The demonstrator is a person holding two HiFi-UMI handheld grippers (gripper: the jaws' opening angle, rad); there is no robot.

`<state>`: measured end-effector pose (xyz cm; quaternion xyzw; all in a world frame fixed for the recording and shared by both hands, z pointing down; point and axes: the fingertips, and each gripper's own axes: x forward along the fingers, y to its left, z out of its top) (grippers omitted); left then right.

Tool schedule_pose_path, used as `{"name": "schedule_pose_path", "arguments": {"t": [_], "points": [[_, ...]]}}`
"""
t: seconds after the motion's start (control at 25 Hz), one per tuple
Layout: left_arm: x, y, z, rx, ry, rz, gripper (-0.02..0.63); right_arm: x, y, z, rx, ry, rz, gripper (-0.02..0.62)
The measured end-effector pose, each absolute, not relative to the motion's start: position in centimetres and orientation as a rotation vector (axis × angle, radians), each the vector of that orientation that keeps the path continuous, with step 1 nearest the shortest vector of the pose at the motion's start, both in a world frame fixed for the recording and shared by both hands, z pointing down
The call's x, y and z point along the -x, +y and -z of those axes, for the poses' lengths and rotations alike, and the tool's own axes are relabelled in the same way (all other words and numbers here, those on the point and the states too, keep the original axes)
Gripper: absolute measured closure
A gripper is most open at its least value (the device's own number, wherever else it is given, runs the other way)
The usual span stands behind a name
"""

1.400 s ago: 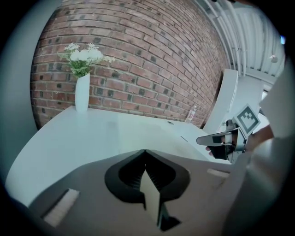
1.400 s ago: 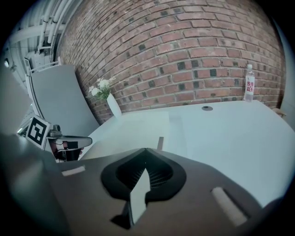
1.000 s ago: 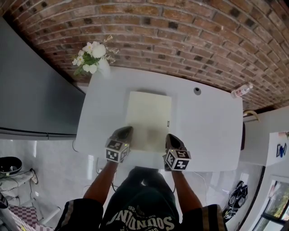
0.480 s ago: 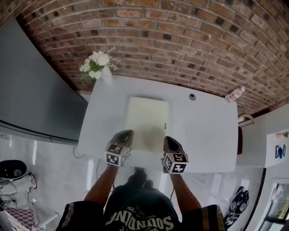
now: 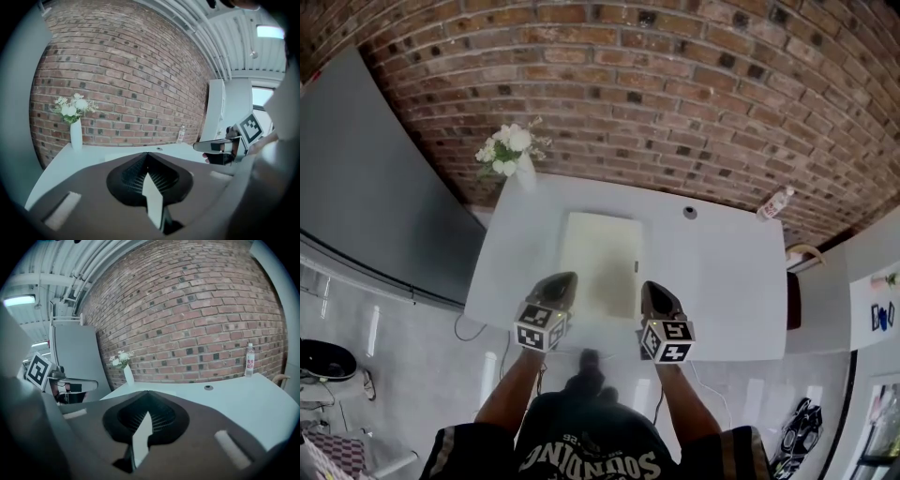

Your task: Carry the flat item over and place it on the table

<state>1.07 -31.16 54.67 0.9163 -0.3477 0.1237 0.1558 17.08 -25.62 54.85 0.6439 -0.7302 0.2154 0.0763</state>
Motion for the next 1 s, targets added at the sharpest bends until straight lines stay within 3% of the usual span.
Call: {"name": "schedule_pose_path", "arguments": {"t": [1.0], "points": [[0.1, -20.3, -45.6, -2.738, -1.109, -0.218, 0.597, -15.7, -14.8, -44.5, -1.957, -2.371, -0.369, 0.597]]}}
